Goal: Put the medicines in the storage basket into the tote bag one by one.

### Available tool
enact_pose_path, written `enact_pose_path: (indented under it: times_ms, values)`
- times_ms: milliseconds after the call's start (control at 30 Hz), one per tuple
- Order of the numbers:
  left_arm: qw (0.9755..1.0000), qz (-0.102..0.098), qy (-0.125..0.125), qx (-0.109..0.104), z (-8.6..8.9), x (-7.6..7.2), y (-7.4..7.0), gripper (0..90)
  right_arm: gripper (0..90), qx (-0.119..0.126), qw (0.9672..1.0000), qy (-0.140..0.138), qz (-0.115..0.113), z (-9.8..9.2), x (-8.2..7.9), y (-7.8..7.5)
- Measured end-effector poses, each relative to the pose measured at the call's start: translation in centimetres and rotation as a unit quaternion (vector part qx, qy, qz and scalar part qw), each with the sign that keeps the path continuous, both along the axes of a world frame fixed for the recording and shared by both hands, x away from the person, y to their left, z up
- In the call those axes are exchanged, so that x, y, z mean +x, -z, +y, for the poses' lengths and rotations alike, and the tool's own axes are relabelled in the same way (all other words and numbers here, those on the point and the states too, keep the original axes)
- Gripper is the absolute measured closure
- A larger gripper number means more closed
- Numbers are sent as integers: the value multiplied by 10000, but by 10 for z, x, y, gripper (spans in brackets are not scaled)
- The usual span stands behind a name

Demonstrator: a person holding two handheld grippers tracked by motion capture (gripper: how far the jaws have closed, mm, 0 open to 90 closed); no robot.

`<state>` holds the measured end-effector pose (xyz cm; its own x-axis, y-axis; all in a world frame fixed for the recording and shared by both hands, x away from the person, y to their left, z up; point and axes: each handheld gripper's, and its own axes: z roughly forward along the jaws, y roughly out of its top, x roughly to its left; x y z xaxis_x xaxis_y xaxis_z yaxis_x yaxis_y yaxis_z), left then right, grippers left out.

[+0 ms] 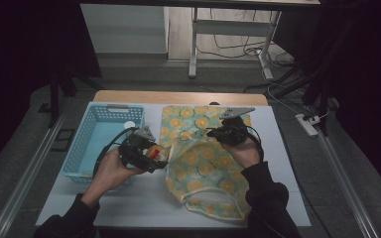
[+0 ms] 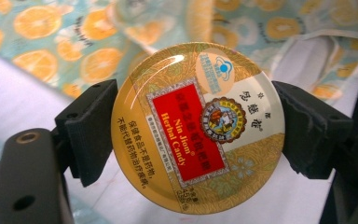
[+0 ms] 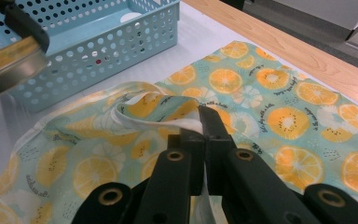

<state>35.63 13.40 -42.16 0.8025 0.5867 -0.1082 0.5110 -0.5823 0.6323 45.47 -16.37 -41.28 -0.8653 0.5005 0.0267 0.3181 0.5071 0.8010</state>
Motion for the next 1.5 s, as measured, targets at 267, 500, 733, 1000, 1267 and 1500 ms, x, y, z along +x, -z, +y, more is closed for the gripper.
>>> enact_pose_path:
  times_ms: [267,500,733,1000,1267,1500]
  values:
    - [9995,14,304,-52,-25,-2,0,205,900,-5,10000,20,18,-1,2,2]
    - [9983,6,581,-27,-53,2,3,205,900,-8,10000,39,27,-2,3,4]
    - [9972,54,741,-44,-77,11,12,205,900,-15,10000,49,25,-2,4,5]
    - [9960,105,883,-19,-102,24,25,205,900,-26,10000,58,18,-1,4,6]
    - [9968,146,782,45,-117,41,43,205,899,-45,10000,75,26,0,5,7]
    - [9985,113,491,229,-124,57,61,205,899,-110,9999,123,50,1,7,11]
